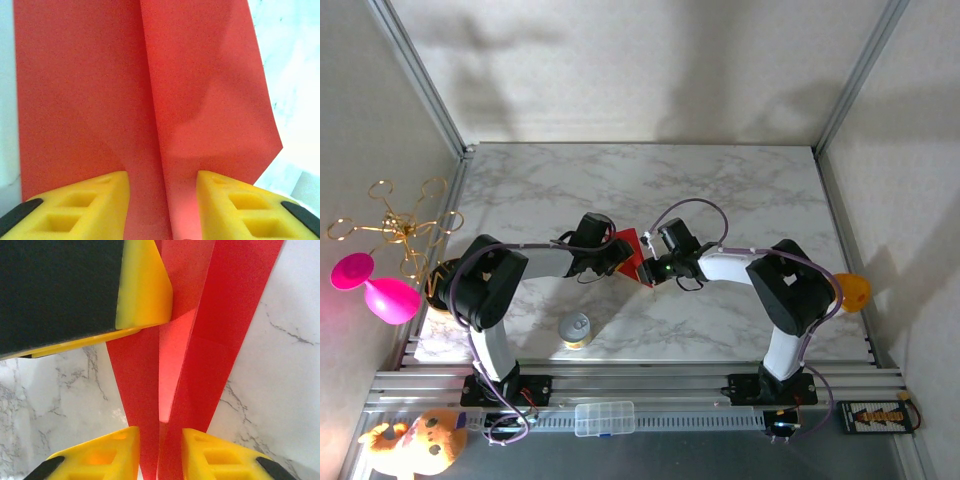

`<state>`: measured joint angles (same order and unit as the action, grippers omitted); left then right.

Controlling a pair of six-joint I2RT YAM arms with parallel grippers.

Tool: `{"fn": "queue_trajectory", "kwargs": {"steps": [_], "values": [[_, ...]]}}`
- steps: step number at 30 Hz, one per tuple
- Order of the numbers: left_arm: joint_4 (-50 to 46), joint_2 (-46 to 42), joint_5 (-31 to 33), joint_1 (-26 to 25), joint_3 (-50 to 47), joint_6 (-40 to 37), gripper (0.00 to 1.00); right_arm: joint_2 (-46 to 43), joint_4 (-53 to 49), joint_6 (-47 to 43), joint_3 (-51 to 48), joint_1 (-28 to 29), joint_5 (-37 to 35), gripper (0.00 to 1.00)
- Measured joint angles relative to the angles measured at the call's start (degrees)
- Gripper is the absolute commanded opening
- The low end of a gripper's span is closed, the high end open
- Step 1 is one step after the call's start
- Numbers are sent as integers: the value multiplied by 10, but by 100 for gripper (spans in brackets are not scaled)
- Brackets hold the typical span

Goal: Fold a paper plane with a square sheet of paper (pick it up from the middle)
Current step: Fourth fold the wing at the center of the table.

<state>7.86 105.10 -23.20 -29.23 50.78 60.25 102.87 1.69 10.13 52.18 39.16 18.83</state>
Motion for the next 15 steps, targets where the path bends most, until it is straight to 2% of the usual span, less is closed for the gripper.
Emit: {"fn": "queue_trajectory", "kwargs": {"steps": [15], "values": [[-6, 1, 5, -2, 2, 0, 42, 9, 0, -20, 0, 0, -8, 18]]}}
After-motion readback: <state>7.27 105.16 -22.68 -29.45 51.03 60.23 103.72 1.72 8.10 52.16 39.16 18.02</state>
